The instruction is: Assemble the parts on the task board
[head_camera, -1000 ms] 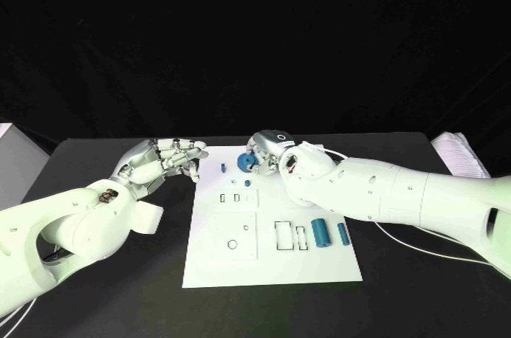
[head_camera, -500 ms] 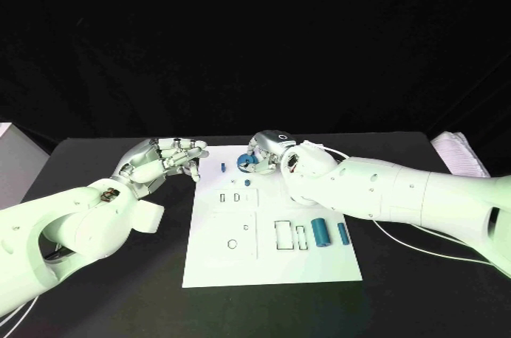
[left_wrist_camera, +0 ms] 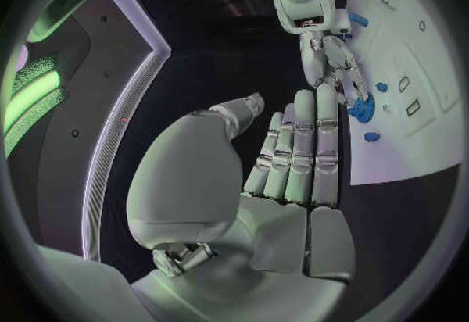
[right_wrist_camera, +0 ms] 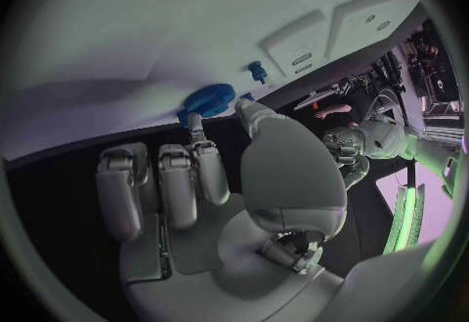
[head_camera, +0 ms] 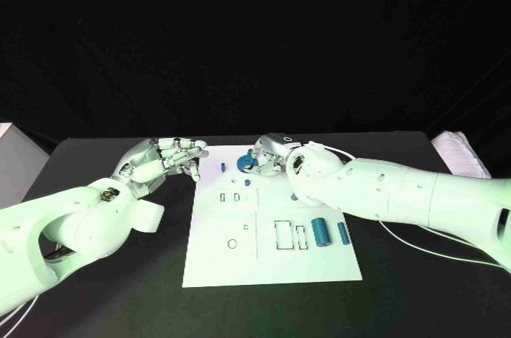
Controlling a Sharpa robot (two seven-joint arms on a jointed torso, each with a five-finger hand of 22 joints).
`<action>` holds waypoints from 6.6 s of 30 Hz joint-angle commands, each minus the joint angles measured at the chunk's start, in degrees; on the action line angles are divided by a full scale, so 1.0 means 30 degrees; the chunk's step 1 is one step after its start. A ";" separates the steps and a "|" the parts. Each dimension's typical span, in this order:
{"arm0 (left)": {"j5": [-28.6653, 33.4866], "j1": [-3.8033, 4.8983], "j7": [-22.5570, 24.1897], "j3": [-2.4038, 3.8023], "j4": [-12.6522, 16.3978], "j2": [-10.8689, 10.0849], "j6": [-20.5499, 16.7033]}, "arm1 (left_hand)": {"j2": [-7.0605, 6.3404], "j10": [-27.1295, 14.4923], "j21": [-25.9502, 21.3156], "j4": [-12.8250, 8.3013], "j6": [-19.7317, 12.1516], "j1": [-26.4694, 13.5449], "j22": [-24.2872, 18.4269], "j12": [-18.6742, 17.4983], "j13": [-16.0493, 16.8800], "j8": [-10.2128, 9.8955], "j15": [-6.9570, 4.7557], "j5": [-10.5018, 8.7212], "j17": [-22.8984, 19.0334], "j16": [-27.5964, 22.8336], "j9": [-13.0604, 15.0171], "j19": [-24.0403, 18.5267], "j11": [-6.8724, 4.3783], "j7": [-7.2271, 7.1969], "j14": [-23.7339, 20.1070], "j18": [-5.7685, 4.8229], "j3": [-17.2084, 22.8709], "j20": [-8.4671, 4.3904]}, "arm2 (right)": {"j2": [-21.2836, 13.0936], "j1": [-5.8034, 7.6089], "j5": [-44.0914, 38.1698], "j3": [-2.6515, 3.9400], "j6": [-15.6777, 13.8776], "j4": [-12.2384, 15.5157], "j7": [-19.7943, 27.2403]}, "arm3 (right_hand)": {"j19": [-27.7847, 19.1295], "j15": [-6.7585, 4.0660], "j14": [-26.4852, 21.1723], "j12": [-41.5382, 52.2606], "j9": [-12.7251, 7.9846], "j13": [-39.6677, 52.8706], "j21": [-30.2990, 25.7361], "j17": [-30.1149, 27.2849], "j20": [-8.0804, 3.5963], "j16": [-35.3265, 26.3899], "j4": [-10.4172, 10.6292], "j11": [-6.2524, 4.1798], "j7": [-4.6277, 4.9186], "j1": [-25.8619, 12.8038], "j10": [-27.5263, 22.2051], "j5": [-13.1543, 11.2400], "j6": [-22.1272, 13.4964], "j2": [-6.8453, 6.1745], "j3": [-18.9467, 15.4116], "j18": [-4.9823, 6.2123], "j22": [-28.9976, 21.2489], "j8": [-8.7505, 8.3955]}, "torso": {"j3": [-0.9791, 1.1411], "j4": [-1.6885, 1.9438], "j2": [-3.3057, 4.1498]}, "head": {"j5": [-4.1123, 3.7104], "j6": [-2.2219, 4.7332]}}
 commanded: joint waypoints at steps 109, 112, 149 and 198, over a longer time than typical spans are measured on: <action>-0.0143 0.0008 0.0118 0.0006 -0.0383 -0.0043 0.0429 | 0.0080 -0.0063 0.0248 -0.0027 -0.0108 -0.0125 0.0137 -0.0021 0.0041 -0.0063 0.0028 -0.0004 -0.0063 0.0142 0.0087 -0.0324 -0.0041 0.0009 -0.0152 0.0270 0.0115 0.0021 | -0.6682 -0.0068 0.5390 -0.0031 0.0818 -0.0227 0.6004 | 0.2034 -0.1132 0.1993 0.0303 0.0567 0.3496 0.0102 0.5031 -0.0969 0.0181 -0.2815 -0.0989 -0.1192 0.5884 0.0628 -0.2490 0.2722 0.0630 0.3213 -0.0272 0.5031 0.1443 | 0.0084 -0.0274 -0.0092 | -0.0349 -0.0108; -0.0145 0.0008 0.0118 0.0006 -0.0386 -0.0043 0.0427 | 0.0080 -0.0063 0.0248 -0.0027 -0.0108 -0.0125 0.0137 -0.0021 0.0041 -0.0063 0.0028 -0.0004 -0.0063 0.0142 0.0087 -0.0324 -0.0041 0.0009 -0.0152 0.0270 0.0115 0.0021 | -0.6681 -0.0068 0.5333 -0.0031 0.0460 -0.0170 0.6010 | 0.2034 -0.1153 0.1993 0.0296 0.0642 0.3495 0.0102 0.5031 -0.0995 0.0181 -0.2910 -0.1031 -0.1238 0.5921 0.0629 -0.2473 0.2755 0.0714 0.3363 -0.0272 0.5031 0.1581 | 0.0095 -0.0289 -0.0094 | -0.0330 -0.0111; -0.0156 0.0014 0.0065 0.0001 -0.1094 0.0262 0.0479 | 0.0071 -0.0077 0.0321 0.0005 -0.0129 -0.0202 0.0177 -0.0022 0.0046 -0.0071 0.0040 -0.0009 -0.0084 0.0167 0.0116 -0.0391 -0.0030 0.0026 -0.0160 0.0270 0.0095 0.0034 | -0.4239 0.0578 0.2646 -0.0201 -0.2483 0.8436 -0.2345 | 0.2034 -0.0834 0.1992 0.0090 0.0895 0.3379 0.0102 0.5026 -0.0795 0.0179 -0.2960 -0.0944 -0.1056 0.5146 0.0516 -0.2320 0.2276 0.0394 0.3733 -0.0272 0.5031 0.2062 | 0.0011 -0.0338 -0.0228 | 0.0061 -0.0234; -0.0214 0.0010 -0.0078 -0.0005 -0.1108 0.0283 0.0593 | 0.0076 -0.0124 0.0352 0.0039 -0.0164 -0.0255 0.0193 -0.0041 0.0042 -0.0091 0.0057 -0.0006 -0.0091 0.0185 0.0122 -0.0418 -0.0004 0.0061 -0.0159 0.0267 0.0080 0.0045 | -0.1595 -0.1314 -0.1215 -0.0375 -0.1326 0.6928 -0.4464 | 0.2034 -0.0829 0.1980 0.0065 0.0984 0.3386 0.0102 0.4980 -0.0750 0.0154 -0.2626 -0.0946 -0.1066 0.4014 0.0547 -0.2102 0.2109 -0.0228 0.3667 -0.0272 0.5031 0.2367 | 0.0040 -0.0363 -0.0226 | 0.0473 -0.0878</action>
